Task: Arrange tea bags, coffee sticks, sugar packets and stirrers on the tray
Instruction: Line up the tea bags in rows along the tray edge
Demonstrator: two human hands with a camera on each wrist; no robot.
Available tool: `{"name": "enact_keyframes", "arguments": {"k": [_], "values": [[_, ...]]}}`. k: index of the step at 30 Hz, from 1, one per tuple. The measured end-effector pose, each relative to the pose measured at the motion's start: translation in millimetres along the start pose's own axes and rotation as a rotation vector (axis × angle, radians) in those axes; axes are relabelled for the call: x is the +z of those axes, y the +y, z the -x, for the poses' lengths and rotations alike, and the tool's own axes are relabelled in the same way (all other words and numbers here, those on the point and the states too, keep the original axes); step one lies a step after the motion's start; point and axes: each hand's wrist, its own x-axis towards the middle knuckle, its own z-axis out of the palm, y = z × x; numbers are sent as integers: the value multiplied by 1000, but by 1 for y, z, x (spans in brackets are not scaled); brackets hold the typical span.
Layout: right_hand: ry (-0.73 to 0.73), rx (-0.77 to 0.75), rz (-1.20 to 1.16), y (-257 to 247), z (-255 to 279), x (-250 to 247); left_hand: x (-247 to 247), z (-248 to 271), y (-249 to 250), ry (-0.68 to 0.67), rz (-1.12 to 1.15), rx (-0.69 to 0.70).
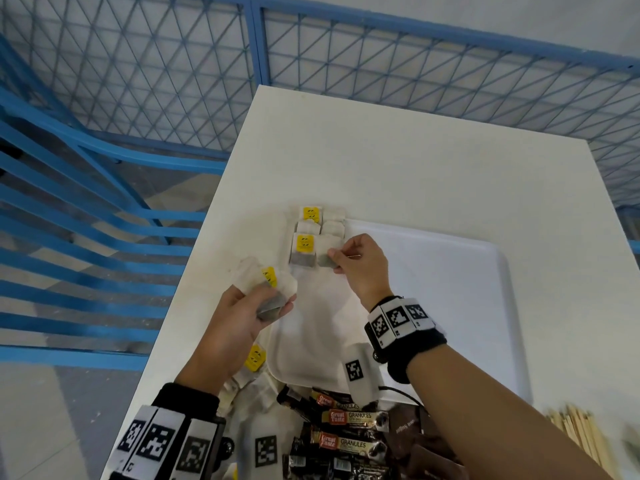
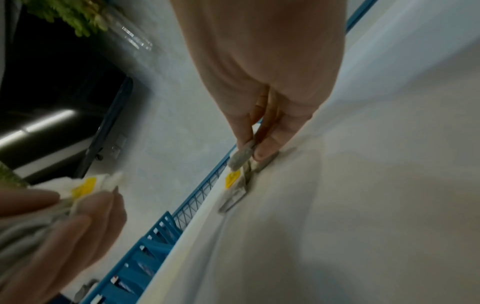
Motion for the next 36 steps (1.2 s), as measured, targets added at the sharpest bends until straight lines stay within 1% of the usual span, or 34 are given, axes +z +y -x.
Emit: {"name": "enact_keyframes", "arguments": {"k": [4,8,16,20,22,25,28,31,33,36], "values": [[30,-65,84,6,-2,6,-3,1,1,7,-13,-11],[40,-90,169,11,-4,7,-5,2,2,-1,-28,-4],[33,-134,259,13,-6,5,-5,-1,0,-25,-42,23],[41,-185,285,5,4,5,-3,0,0,-60,-52,41],[-16,-167,250,-6,16,4,-1,0,1,-73,-43,47],[-221,-107,120,-22,39,2,1,0,2,-97,-46,45],[-386,-153,70,-29,56,2,2,1,2,-134,-92,30],[-424,-205,85,-27,62,2,3,5,2,-189,-186,26],[-405,-201,70,-27,64,0,3,7,3,-211,-218,27],[-369,-178,5,-31,66,-3,2,9,4,-204,-205,29]]}}
